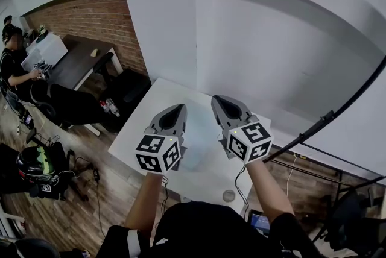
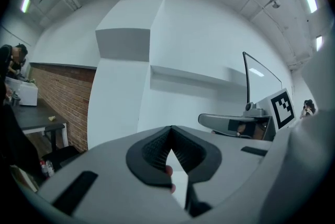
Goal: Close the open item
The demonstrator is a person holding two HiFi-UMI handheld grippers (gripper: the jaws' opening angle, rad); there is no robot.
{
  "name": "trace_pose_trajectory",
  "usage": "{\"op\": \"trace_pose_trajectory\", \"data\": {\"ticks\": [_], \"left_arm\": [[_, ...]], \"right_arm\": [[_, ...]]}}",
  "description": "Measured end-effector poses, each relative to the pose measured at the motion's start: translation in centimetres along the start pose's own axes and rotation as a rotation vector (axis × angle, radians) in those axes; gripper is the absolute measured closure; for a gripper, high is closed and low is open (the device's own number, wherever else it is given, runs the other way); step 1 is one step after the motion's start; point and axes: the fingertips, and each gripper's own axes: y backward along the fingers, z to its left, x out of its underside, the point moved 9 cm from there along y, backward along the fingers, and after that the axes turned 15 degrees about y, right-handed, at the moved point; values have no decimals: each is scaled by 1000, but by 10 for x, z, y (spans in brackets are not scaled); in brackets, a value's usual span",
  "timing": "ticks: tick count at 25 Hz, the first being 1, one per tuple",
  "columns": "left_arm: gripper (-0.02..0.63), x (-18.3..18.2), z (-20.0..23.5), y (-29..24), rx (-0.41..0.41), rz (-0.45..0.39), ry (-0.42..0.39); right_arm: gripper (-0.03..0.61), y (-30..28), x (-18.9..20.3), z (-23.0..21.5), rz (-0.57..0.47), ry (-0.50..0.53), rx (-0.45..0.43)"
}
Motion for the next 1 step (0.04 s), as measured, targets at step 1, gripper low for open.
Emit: {"op": "trace_pose_trajectory", "data": {"ticks": [1], "left_arm": [[603,0,-1,0,-1,-1,-4]], "right_arm": [[540,0,0,0,2,-1,-1]]}}
